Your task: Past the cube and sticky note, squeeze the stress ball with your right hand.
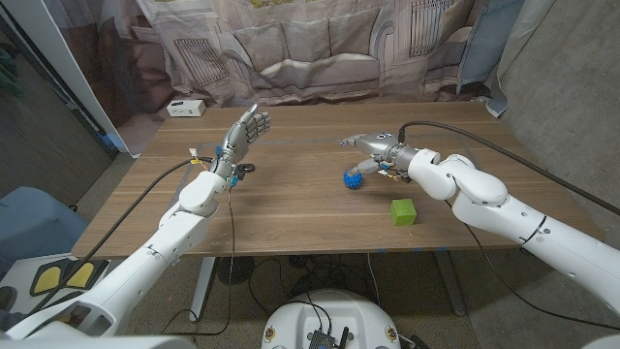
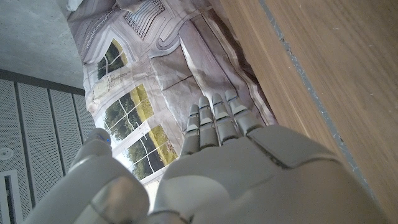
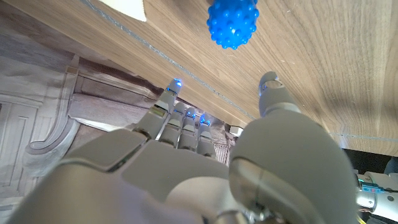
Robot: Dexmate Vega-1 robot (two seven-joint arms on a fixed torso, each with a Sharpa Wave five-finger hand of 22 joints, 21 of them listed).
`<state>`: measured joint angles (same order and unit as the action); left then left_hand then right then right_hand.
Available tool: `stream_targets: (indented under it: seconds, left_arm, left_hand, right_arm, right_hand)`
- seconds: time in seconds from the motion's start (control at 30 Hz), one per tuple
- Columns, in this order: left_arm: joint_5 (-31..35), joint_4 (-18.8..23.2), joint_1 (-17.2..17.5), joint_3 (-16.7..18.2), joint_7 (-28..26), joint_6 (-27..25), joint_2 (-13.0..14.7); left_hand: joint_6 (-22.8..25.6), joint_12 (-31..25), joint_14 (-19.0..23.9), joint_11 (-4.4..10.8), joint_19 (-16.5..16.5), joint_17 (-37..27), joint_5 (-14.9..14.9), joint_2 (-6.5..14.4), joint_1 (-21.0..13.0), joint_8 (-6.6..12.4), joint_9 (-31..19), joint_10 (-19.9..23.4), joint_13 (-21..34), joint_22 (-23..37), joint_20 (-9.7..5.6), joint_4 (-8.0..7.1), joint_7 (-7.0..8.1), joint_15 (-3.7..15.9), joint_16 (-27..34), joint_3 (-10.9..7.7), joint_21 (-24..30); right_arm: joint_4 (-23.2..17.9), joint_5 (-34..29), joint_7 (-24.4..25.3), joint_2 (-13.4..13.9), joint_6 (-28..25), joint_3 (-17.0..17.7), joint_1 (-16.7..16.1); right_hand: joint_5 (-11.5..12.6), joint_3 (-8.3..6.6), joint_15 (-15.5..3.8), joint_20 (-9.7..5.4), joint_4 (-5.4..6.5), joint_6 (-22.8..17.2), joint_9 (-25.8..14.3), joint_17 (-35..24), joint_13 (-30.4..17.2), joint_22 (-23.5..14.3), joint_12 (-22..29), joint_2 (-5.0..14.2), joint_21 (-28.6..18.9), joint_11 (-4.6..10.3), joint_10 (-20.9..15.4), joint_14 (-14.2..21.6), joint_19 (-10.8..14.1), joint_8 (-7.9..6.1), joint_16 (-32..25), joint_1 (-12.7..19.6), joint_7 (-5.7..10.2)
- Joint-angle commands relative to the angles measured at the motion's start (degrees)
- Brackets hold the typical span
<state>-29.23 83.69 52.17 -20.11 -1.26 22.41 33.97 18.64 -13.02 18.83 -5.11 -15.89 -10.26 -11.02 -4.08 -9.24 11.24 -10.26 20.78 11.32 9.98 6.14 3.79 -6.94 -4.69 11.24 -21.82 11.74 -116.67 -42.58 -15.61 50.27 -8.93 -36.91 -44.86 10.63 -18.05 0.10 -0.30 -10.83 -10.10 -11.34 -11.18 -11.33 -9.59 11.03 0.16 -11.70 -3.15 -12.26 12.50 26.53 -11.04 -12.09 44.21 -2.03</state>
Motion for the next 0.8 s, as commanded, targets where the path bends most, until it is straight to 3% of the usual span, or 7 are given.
stream_targets:
  seconds: [0.03, 0.27, 0.8]
  left_arm:
    - [-0.05, 0.49, -0.09, -0.15, -0.11, -0.75, 0.18]
    - [-0.08, 1.00, -0.05, -0.07, -0.36, -1.10, 0.30]
    - [-0.42, 0.75, -0.20, -0.04, -0.03, -1.07, 0.23]
  left_hand:
    - [0.58, -0.10, 0.34, 0.03, -0.48, -0.12, 0.07, 0.48, -0.05, -0.13, -0.18, 0.72, 0.31, 0.33, 0.02, 0.28, -0.11, 0.03, -0.18, -0.17, -0.08]
    - [0.77, -0.11, 0.43, 0.09, -0.55, -0.12, 0.07, 0.57, -0.08, -0.08, -0.18, 0.88, 0.31, 0.33, 0.01, 0.32, -0.22, 0.06, -0.16, -0.18, -0.08]
    - [0.98, -0.07, 0.60, -0.05, -0.72, -0.12, 0.08, 0.89, -0.18, -0.08, -0.18, 1.05, 0.32, 0.33, 0.11, 0.40, -0.23, 0.11, -0.16, -0.26, -0.07]
  right_arm:
    - [1.40, 0.86, -2.33, -0.59, 0.42, -1.05, 1.32]
    - [2.37, 1.45, -3.62, -1.11, 0.49, -1.86, 2.19]
    - [4.70, 1.51, -5.44, -2.30, 0.96, -4.03, 4.16]
  right_hand:
    - [0.43, -0.61, -0.09, -0.02, -0.01, 0.24, -0.12, 0.02, -0.17, -0.11, 0.31, -0.19, -0.18, 0.47, -0.51, 0.75, 0.83, -0.27, -0.28, 1.65, 0.27]
    - [0.38, -0.75, -0.47, -0.11, 0.22, 0.39, -0.14, 0.09, -0.12, -0.10, 0.61, -1.10, -0.28, 1.43, -1.39, 1.75, 1.81, -0.34, -0.48, 3.19, 0.80]
    - [0.38, -0.88, -0.39, -0.03, 0.71, 1.24, -0.18, -0.03, -0.07, -0.10, 0.38, -1.29, -0.54, 0.98, -0.86, 2.96, 3.47, -0.18, -0.84, 4.38, 0.43]
